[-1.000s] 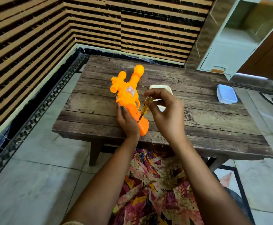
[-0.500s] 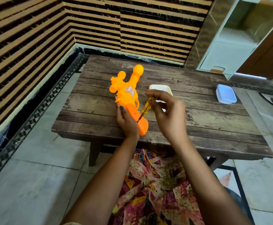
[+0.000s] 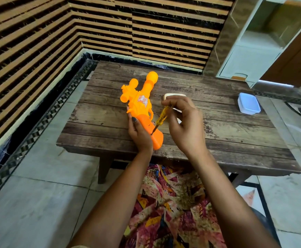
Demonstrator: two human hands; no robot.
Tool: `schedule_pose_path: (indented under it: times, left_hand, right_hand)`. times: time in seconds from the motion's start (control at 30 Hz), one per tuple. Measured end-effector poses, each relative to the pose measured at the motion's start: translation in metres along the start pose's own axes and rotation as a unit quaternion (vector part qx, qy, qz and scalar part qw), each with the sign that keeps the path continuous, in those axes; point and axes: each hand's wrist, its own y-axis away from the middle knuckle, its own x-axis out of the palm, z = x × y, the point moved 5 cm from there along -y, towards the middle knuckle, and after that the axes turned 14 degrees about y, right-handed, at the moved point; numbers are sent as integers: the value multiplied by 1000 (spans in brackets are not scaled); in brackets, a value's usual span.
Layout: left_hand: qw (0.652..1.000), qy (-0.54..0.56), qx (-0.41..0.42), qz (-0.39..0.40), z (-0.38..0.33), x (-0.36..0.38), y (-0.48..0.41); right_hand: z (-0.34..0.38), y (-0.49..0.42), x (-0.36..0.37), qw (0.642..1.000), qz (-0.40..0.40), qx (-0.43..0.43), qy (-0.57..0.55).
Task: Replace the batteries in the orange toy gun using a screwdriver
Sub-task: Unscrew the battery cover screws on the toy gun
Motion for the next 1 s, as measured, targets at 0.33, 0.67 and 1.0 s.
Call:
schedule_pose_path:
  times: [0.33,0.67,1.0]
  left_hand:
    - [999,-33,9,14,9,-5,-6]
    - [1000,-23,12,16,9,-4,-7]
    - [999,-49,2,18,5,-5,-4]
  right_hand:
    - [1,2,-1,1000,-11,0,-15]
    - [-1,2,2,997,12,45,-68]
    - [-1,4,2,992,29,56,-106]
